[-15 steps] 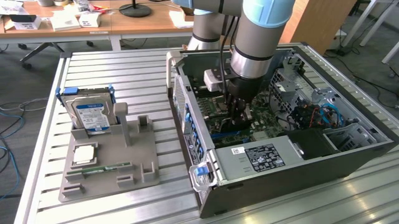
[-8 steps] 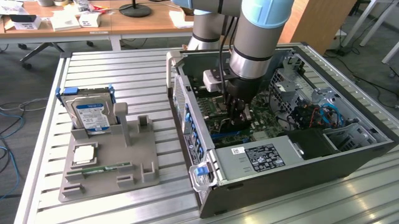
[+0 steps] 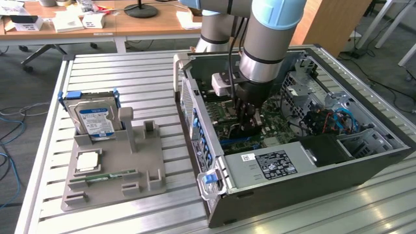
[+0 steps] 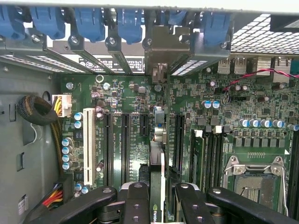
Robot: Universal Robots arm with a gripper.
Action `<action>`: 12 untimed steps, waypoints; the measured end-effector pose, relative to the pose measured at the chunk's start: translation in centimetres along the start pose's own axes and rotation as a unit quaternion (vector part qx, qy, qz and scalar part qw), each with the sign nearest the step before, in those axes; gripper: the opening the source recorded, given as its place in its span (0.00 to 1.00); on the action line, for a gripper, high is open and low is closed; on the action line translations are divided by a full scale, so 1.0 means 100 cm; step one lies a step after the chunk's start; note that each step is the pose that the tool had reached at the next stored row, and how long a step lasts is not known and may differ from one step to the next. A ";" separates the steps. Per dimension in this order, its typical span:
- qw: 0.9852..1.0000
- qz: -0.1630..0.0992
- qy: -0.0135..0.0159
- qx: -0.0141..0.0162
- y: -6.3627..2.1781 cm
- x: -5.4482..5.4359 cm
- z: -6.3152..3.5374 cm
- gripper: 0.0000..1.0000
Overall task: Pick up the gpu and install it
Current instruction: 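Insert the gpu into the slot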
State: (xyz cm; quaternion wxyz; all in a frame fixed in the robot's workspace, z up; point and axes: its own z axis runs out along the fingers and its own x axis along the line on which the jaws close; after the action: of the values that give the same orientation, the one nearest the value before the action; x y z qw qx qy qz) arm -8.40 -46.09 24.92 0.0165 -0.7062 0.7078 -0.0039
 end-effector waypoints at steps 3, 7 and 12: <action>1.000 0.000 -0.001 0.000 -0.0007 0.000 0.0001 0.26; 1.000 0.000 -0.001 0.000 -0.0008 0.000 0.0001 0.26; 1.000 0.000 -0.001 0.000 -0.0008 0.000 0.0001 0.26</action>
State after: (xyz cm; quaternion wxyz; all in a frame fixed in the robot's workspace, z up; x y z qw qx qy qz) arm -8.32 -46.09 24.91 0.0172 -0.7062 0.7078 -0.0037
